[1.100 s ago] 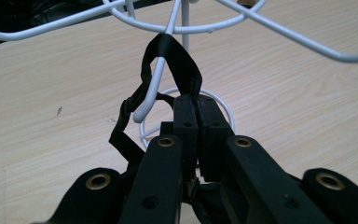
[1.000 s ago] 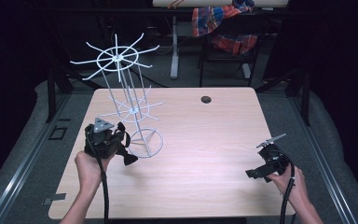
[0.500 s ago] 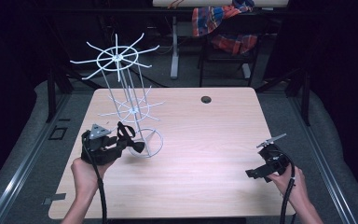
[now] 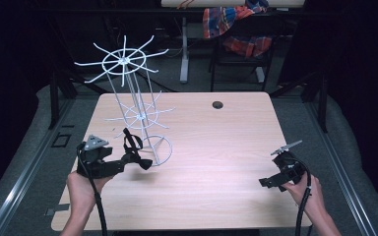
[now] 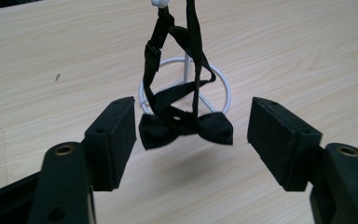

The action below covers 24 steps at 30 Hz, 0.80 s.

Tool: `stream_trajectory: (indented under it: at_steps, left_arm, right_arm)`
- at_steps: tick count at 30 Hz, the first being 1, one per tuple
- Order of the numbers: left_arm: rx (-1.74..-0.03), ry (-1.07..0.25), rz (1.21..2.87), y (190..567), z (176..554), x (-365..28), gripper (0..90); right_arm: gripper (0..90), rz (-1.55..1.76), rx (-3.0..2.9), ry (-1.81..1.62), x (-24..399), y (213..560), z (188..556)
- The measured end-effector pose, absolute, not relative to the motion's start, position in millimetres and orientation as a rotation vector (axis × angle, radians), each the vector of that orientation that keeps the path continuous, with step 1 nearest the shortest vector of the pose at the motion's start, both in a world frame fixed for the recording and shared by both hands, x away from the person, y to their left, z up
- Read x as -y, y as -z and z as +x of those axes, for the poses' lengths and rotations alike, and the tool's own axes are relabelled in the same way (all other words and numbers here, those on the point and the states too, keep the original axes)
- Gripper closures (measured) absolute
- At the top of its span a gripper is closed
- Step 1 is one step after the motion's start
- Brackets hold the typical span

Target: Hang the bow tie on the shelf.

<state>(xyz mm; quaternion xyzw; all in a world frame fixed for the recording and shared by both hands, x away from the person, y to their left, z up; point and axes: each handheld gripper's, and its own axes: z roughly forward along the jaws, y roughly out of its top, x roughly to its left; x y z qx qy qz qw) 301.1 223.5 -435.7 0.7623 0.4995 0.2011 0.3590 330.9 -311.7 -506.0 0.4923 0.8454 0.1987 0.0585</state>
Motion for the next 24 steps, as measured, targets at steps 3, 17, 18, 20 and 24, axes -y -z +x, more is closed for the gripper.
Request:
stream_trajectory:
  at_steps: [3,17,18,20,24]
  left_arm:
    - [-1.293,-0.516,1.975,435.9,298.1,-225.9,25.7]
    - [-1.348,-0.516,1.971,440.5,283.4,-246.4,14.9]
    - [-1.350,-0.519,1.974,440.8,282.4,-248.0,14.8]
    - [-1.358,-0.520,1.978,442.0,280.6,-251.1,13.6]
    - [-1.383,-0.520,1.978,444.9,277.3,-256.6,11.9]
  right_arm:
    - [1.7,1.492,-2.560,-0.589,312.2,505.7,330.8]
    - [1.7,1.492,-2.549,-0.593,311.6,505.1,329.7]
    - [1.7,1.488,-2.550,-0.589,311.6,504.8,329.6]
    - [1.7,1.487,-2.551,-0.601,311.4,504.3,329.0]
    - [1.8,1.479,-2.558,-0.587,311.6,504.1,328.7]
